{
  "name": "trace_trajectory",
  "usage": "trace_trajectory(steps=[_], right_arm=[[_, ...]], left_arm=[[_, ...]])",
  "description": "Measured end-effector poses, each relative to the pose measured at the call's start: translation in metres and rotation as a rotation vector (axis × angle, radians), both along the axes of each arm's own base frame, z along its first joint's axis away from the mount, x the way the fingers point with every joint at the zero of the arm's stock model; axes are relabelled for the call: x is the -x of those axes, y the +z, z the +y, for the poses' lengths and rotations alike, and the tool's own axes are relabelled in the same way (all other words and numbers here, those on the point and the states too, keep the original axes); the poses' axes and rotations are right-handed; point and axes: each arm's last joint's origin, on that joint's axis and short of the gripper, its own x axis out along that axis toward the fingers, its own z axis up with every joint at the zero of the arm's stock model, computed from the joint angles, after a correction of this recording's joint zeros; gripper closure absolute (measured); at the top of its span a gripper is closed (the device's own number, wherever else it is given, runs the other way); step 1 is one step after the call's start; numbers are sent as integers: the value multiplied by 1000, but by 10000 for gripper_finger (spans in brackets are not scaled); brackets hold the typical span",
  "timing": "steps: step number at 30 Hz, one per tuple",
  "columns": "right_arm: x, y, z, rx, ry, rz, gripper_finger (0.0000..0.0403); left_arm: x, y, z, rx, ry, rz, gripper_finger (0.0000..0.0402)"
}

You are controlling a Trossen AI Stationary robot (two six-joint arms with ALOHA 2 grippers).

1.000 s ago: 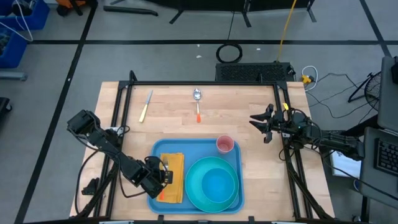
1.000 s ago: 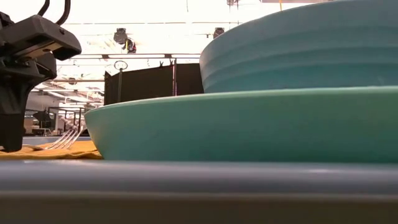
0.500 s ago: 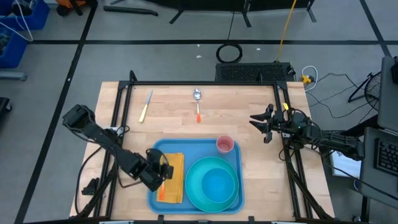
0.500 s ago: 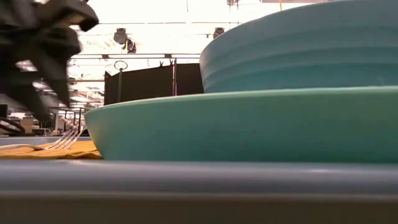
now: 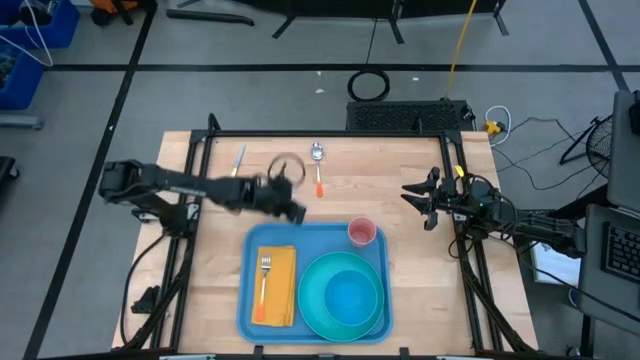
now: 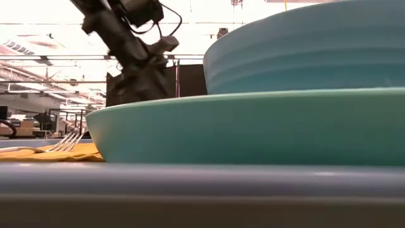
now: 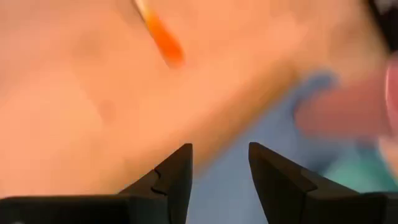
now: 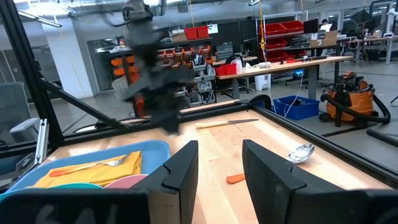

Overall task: Set up tray
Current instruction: Put the orange spoon on top of the yellow napkin to the right of the orange fork

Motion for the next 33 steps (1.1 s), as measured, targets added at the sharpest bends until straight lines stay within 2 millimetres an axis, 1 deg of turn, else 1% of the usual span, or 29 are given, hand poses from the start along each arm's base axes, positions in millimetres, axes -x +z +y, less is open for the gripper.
trace_trajectory(steps=[2, 5, 8, 10, 12, 15, 17, 20, 22, 25, 30, 33], right_arm=[[0, 0, 0, 0, 0, 0, 289], [0, 0, 0, 0, 0, 0, 289], [0, 0, 0, 0, 0, 0, 289], [0, 0, 0, 0, 0, 0, 289], [0, 0, 0, 0, 0, 0, 289], [0, 0, 0, 0, 0, 0, 289], [0, 0, 0, 0, 0, 0, 289], [0, 0, 0, 0, 0, -1, 289], [0, 0, 0, 0, 0, 0, 289], [0, 0, 0, 0, 0, 0, 289], [0, 0, 0, 0, 0, 1, 289], [0, 0, 0, -1, 0, 2, 289]], left_arm=[[-1, 4, 26, -22, 55, -64, 240], [-1, 7, 58, -68, 108, -127, 240], [0, 0, 82, -62, 121, -140, 240], [-4, -5, 92, -31, 110, -184, 240], [-13, -13, 98, -9, 98, -235, 240], [-32, -29, 100, 16, 50, -336, 240], [-45, -39, 101, 38, 11, -375, 241], [-59, -55, 104, 72, 5, -330, 241], [-63, -61, 108, 71, 13, -280, 241], [-67, -67, 116, 78, 33, -218, 241], [-74, -65, 128, 57, 44, -179, 241], [-77, -66, 131, 63, 53, -177, 241]])
